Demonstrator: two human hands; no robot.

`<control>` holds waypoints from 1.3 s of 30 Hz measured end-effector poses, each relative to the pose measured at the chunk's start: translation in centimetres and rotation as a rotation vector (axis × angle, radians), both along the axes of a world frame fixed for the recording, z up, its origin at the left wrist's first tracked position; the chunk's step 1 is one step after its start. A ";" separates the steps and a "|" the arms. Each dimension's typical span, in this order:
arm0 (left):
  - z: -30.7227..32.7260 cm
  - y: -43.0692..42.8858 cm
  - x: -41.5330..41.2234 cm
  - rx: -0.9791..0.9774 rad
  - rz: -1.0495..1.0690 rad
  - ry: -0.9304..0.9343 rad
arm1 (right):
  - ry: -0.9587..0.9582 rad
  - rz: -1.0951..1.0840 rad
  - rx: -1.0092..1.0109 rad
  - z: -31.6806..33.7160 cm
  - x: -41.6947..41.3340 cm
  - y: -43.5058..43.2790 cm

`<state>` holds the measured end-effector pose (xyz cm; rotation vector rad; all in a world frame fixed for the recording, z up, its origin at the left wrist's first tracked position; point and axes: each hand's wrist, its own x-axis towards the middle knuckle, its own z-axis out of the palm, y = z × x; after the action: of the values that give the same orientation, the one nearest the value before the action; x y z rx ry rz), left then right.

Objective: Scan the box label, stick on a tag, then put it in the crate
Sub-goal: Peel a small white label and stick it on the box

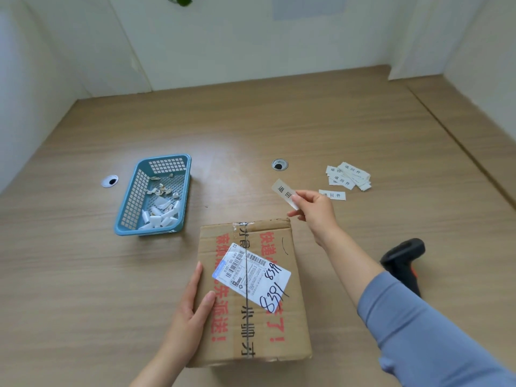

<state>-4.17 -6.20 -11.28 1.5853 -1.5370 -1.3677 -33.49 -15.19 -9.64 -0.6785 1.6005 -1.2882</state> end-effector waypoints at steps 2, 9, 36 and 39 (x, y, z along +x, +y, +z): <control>0.0 0.0 0.0 -0.016 -0.008 -0.010 | 0.021 0.053 -0.005 0.7 1.0 0.7; -0.4 0.0 0.2 -0.041 -0.043 -0.032 | 0.010 0.176 -0.011 3.5 4.8 3.9; -0.8 -0.8 0.9 -0.102 -0.158 -0.151 | 0.091 0.302 -0.008 6.7 8.9 8.0; 0.0 -1.1 0.7 -0.197 -0.092 -0.247 | 0.096 0.301 -0.010 6.8 8.8 8.2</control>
<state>-3.52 -7.28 -11.24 1.6234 -1.8494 -1.0587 -24.71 -7.01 -2.80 -0.9603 1.5012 -1.0565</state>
